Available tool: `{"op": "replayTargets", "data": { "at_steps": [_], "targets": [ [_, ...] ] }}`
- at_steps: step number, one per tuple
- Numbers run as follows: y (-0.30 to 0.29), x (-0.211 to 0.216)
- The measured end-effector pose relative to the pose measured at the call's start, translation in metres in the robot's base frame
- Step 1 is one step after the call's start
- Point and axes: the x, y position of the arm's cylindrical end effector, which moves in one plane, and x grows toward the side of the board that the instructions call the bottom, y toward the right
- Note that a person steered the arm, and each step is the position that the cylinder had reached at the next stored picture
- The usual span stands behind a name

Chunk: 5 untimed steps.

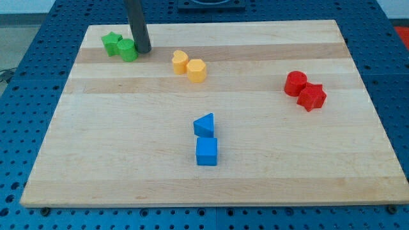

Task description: Push yellow hexagon towards blue blocks

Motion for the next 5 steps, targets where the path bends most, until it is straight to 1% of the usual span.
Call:
{"op": "replayTargets", "data": {
  "at_steps": [1, 2, 3, 4, 5],
  "targets": [
    [-0.003, 0.003],
    [0.029, 0.007],
    [0.041, 0.008],
    [0.041, 0.007],
    [0.056, -0.007]
  ]
}}
